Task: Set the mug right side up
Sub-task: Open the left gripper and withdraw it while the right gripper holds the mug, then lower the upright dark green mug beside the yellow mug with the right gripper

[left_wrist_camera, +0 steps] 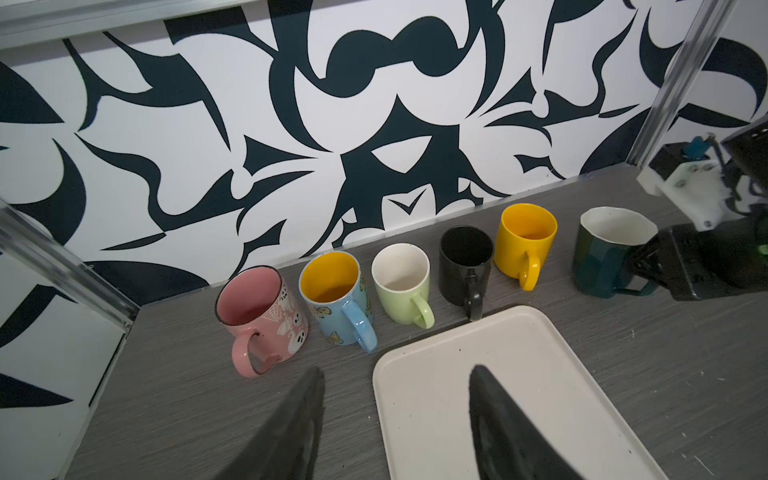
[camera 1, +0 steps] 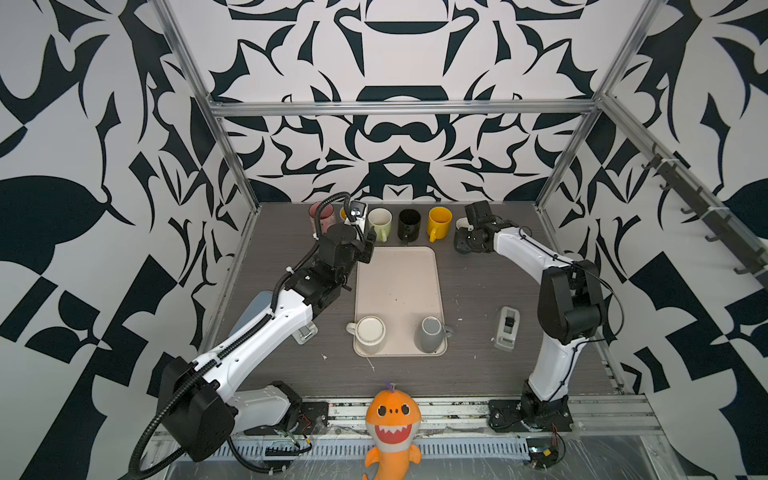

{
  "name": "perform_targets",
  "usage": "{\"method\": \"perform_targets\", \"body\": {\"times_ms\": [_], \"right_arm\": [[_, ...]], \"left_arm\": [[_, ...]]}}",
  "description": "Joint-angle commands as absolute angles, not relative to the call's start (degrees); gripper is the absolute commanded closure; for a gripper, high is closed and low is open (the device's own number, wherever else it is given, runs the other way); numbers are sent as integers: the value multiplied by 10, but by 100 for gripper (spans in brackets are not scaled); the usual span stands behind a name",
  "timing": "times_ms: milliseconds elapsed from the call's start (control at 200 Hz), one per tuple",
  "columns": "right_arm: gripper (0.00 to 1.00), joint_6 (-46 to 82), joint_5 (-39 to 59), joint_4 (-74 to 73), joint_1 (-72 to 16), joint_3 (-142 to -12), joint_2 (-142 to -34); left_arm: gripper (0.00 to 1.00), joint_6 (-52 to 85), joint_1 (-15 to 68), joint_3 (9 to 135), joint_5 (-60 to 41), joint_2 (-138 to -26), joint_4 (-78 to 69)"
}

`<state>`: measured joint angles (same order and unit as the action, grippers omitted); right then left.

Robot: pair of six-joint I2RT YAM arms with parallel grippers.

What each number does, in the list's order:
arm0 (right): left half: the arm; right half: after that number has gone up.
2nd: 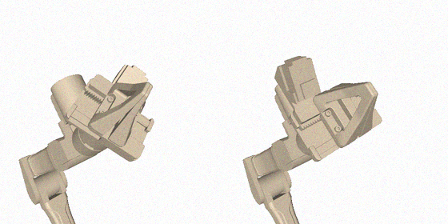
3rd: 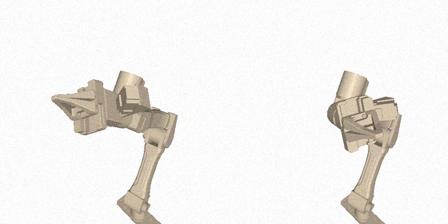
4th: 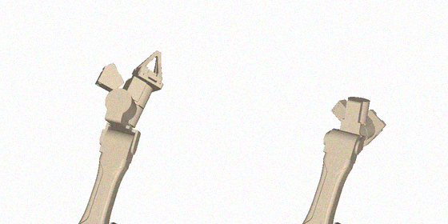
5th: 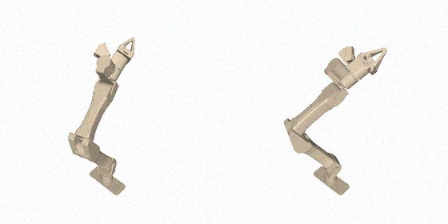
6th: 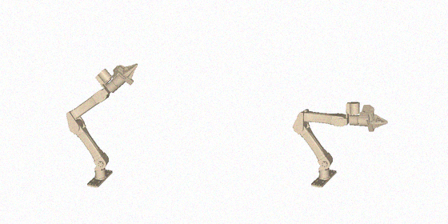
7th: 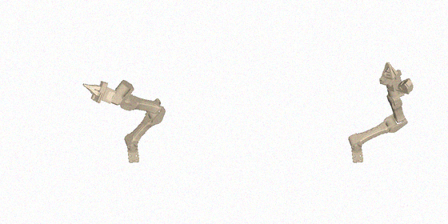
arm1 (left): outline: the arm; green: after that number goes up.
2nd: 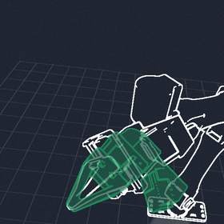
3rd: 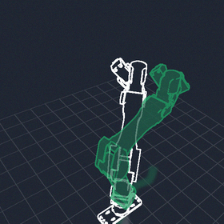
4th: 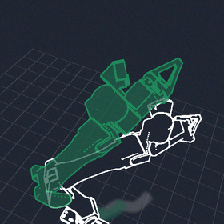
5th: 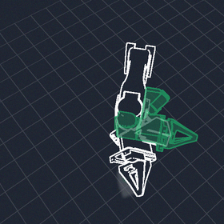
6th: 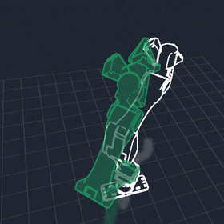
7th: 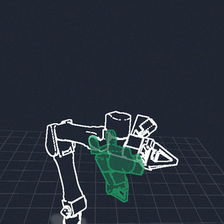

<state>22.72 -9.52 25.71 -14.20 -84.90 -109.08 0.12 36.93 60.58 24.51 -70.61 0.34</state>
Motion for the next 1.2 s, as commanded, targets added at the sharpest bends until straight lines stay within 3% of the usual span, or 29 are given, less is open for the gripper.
{"method": "perform_targets", "body": {"times_ms": [0, 545, 850, 1195], "right_arm": [[100, 221, -131, 212, -138, -895, -1084], [100, 233, -145, 196, -127, -901, -1125], [72, 243, -135, 194, -127, -891, -1125], [49, 250, -132, 191, -127, -874, -1110]], "left_arm": [[41, 23, 366, 592, 241, -693, 18], [39, 35, 365, 596, 250, -671, 49], [39, 33, 365, 597, 262, -665, 63], [38, 30, 365, 593, 270, -653, 71]]}}
